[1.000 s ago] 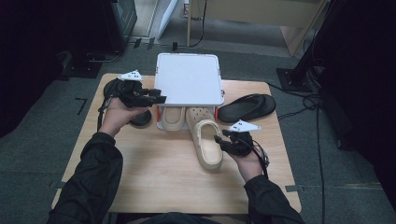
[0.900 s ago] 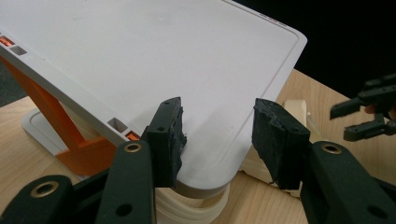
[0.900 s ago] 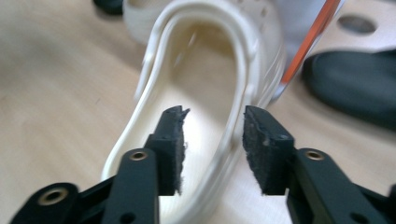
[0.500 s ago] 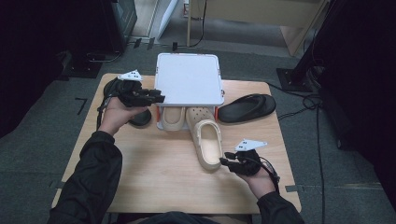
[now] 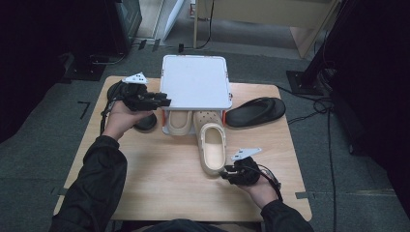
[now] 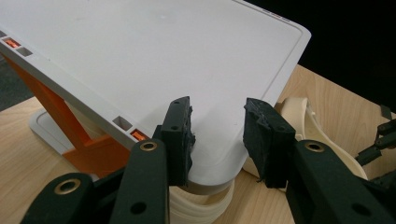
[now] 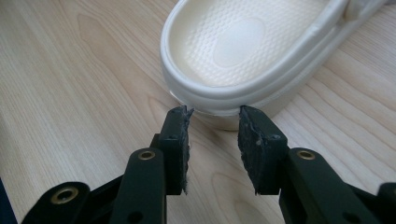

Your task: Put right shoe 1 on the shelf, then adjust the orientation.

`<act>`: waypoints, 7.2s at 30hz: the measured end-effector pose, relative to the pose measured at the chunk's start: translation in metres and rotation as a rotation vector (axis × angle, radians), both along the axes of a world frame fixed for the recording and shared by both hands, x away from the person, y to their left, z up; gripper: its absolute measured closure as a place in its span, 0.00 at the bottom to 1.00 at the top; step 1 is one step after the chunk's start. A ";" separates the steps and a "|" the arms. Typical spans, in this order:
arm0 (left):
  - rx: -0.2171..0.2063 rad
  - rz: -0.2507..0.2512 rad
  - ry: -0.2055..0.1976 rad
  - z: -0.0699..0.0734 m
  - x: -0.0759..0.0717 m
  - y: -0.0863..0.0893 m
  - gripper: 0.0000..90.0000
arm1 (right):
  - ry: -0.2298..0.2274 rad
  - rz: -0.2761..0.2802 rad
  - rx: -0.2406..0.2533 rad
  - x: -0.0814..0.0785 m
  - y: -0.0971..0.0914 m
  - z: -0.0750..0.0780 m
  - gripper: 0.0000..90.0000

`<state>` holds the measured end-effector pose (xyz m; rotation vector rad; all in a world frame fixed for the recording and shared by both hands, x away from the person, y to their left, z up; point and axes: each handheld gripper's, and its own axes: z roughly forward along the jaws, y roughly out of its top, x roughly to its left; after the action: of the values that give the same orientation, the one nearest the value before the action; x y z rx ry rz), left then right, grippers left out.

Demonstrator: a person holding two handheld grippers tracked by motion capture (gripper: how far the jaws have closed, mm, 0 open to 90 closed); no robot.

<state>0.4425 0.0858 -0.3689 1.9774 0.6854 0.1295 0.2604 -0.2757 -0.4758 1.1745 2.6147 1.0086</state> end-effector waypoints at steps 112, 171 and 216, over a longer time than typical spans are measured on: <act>0.002 0.007 -0.009 -0.001 -0.002 0.002 0.80 | -0.232 -0.084 0.101 0.078 0.055 0.003 0.81; 0.020 0.215 0.052 -0.016 -0.029 0.067 0.45 | -0.182 -0.035 0.199 0.086 -0.013 0.013 0.56; 0.117 0.373 0.203 -0.116 0.005 0.099 0.68 | -0.212 0.017 0.149 0.088 0.006 0.013 0.62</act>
<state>0.4479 0.1853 -0.4849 1.9710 1.2000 0.1994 0.3480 -0.2696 -0.4628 1.0122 2.4249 1.2740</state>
